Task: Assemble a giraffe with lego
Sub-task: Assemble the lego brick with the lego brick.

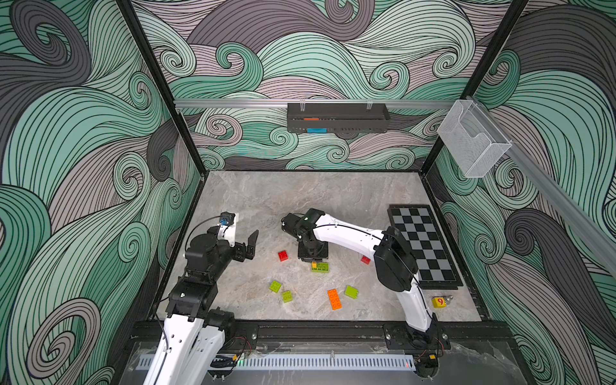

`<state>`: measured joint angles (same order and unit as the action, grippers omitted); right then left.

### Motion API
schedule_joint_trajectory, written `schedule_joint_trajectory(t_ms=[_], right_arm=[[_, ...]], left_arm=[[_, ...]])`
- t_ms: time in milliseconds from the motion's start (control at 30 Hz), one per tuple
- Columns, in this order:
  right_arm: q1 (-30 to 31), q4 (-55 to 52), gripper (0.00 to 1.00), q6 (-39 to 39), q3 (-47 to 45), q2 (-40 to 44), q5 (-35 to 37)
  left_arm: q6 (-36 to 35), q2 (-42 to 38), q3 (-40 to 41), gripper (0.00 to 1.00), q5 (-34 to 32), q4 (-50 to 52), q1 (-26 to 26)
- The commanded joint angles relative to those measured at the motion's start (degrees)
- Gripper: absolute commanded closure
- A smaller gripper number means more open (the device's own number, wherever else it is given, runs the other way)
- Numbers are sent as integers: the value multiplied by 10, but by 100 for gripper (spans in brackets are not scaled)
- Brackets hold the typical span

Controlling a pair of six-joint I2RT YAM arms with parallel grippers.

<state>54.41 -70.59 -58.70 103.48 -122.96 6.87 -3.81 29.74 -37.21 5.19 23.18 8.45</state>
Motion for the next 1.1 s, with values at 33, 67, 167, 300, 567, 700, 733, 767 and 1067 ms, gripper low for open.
schedule_joint_trajectory(t_ms=[33,67,167,300,567,700,733,767,1067], right_arm=[[3,10,100,4,-9,2,-20],[3,10,100,5,-9,1,-21],[2,10,100,4,-10,0,-16],[-1,10,100,5,-11,-3,-15],[-6,10,100,7,-16,-6,-17],[-7,10,100,8,-15,-9,-17],[-6,10,100,8,-15,-9,-17],[-7,11,100,8,-15,-10,-18],[-10,26,100,2,-29,-11,-29]], left_arm=[[-1,-5,9,1,3,-12,5],[-1,-6,9,1,3,-12,5],[-2,-6,9,1,3,-12,4],[-3,-6,9,1,3,-12,5],[-3,-5,10,1,5,-13,6],[-4,-6,10,1,4,-12,6],[-4,-6,10,1,4,-13,6],[-4,-6,10,1,4,-12,6],[-4,-7,10,1,4,-14,6]])
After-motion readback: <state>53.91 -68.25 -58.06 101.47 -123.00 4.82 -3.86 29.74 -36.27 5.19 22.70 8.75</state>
